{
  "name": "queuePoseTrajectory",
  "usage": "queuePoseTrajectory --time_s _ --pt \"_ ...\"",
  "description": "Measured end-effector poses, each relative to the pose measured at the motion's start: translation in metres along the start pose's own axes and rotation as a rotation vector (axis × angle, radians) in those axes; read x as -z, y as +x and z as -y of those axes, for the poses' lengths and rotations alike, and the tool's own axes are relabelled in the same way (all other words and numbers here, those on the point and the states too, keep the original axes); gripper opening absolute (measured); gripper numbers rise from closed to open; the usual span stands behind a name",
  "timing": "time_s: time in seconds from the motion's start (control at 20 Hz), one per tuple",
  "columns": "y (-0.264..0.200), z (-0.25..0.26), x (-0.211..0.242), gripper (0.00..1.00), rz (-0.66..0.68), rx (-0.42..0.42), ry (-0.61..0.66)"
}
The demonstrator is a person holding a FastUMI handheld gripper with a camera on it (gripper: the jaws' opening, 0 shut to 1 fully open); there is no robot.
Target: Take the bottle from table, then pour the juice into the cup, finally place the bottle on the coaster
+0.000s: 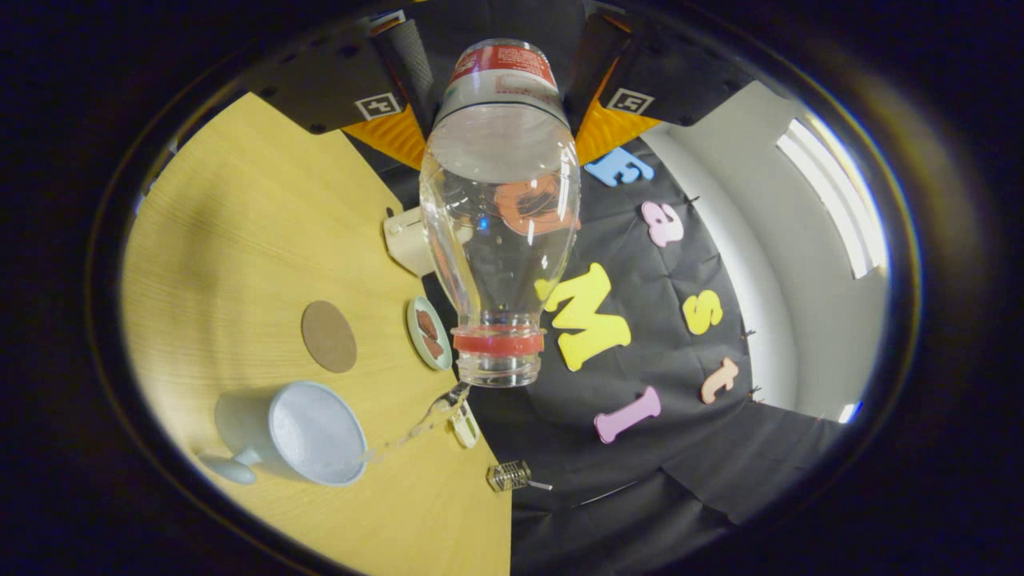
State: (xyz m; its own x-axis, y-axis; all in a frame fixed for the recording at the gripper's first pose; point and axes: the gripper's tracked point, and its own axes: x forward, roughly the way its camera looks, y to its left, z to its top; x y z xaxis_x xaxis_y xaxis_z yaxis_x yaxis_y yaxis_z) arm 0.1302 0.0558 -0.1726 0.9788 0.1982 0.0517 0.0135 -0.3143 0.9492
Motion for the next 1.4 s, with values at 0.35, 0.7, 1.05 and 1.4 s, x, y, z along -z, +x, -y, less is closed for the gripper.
queuePoseTrajectory --time_s 0.35,0.7,1.05,1.4 --pt "-0.004 -0.010 0.004 0.78 0.000 -0.013 0.031" --pt "-0.004 -0.022 0.003 0.78 0.011 -0.028 0.073" --pt "0.000 -0.033 -0.001 0.78 0.031 -0.036 0.139" --pt "-0.008 -0.057 -0.007 0.78 0.044 -0.084 0.186"
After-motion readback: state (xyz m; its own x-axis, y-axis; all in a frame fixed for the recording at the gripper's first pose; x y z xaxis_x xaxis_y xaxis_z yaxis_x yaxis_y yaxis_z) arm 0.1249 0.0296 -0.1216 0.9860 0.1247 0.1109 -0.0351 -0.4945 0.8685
